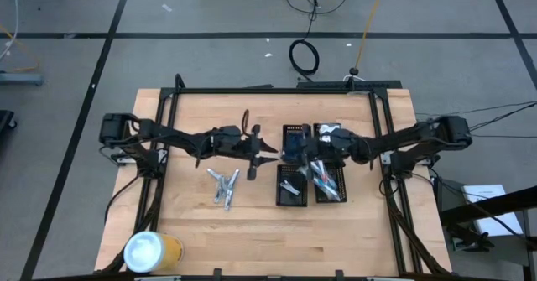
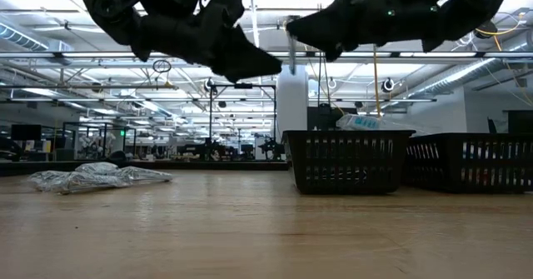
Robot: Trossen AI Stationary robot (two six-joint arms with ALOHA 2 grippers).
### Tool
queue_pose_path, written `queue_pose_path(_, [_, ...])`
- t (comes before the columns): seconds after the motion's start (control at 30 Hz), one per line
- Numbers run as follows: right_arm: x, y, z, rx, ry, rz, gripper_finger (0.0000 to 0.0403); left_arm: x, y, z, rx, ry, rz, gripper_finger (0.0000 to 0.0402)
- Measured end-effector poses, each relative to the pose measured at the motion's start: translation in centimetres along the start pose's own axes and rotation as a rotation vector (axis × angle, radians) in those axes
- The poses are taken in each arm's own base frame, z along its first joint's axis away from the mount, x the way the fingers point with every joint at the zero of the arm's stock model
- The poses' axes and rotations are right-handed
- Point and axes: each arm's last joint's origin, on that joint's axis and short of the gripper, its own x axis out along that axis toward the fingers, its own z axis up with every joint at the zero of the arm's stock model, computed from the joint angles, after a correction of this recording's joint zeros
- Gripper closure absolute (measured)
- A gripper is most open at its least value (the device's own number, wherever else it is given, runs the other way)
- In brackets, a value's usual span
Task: Pick & Place Travel size toiletries
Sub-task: Put the nail cutter into the bottom left black basket
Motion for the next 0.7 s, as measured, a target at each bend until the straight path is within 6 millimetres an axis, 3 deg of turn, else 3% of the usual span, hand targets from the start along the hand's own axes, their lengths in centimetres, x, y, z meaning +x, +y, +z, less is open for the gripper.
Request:
queue_pose_path(0.23, [-1.3,1.9,-1.2,0.273,0.267,0.217,0.0358,-0.6,1.4,-1.5,0.040,0.208,0.249,0.0275])
queue_pose_path(0.37, [-1.1,3.4,-2.5,0.314,0.374,0.251,0.0358,-1.0,2.6,-1.9,0.028,0.250,0.395,0.0275])
queue_pose_path(0.57, [-0.6,4.5,-3.8,0.314,0.428,0.276,0.0358,-1.3,3.7,-2.0,-0.055,0.240,0.447,0.0275])
queue_pose_path(0.7, [-0.3,4.4,-4.5,0.344,0.450,0.250,0.0307,-1.3,3.8,-2.2,-0.072,0.248,0.450,0.0275])
